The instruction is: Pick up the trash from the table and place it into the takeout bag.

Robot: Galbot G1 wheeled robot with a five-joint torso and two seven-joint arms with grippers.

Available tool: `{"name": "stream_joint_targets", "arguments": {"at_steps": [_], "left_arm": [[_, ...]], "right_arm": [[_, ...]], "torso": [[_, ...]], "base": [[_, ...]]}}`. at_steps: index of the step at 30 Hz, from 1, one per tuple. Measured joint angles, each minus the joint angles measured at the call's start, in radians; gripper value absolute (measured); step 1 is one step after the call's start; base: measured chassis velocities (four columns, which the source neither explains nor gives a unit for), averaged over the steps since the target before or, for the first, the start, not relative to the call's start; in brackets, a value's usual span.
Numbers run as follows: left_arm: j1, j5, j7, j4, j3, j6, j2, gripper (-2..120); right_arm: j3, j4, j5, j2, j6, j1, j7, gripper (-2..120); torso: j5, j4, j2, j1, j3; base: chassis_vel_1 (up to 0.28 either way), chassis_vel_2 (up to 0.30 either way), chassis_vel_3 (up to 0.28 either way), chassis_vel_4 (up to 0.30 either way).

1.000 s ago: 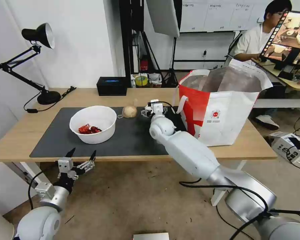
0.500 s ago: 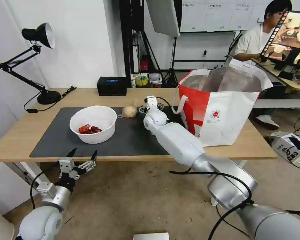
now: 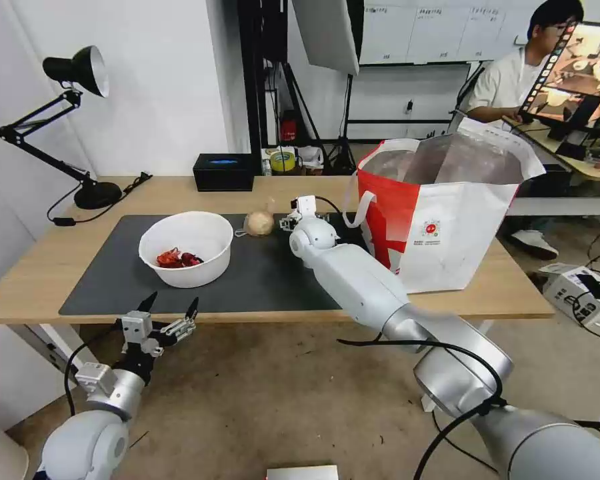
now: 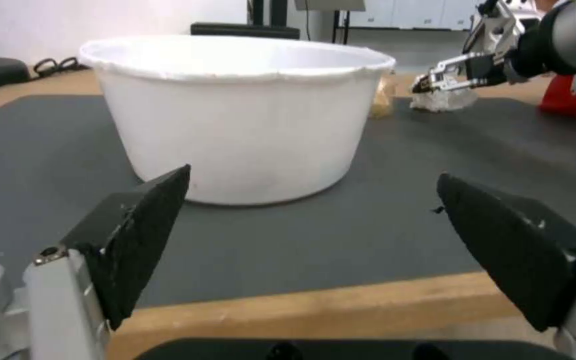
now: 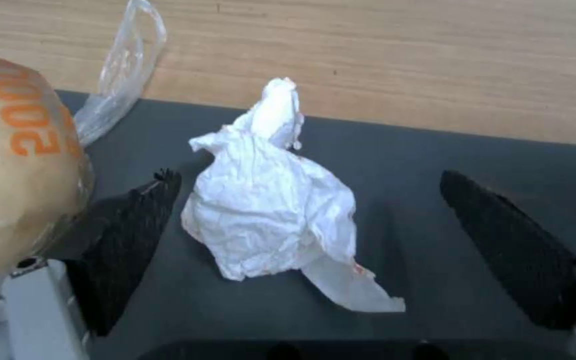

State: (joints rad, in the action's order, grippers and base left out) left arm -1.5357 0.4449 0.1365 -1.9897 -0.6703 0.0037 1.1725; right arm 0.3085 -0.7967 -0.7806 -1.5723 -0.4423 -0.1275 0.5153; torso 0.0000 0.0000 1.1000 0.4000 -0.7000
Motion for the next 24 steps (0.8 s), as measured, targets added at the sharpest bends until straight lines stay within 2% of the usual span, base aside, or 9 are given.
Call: {"name": "stream_joint_targets", "arguments": {"at_steps": [24], "left_arm": [[-0.011, -0.003, 0.000, -0.012, -0.004, 0.002, -0.004, 100]], "right_arm": [[-0.020, 0.053, 0.032, 0.002, -0.027, 0.028, -0.126, 100]], "torso": [[0.0000, 0.0000, 0.000, 0.000, 0.000]], "base": [[0.000, 0.000, 0.000, 0.000]]}}
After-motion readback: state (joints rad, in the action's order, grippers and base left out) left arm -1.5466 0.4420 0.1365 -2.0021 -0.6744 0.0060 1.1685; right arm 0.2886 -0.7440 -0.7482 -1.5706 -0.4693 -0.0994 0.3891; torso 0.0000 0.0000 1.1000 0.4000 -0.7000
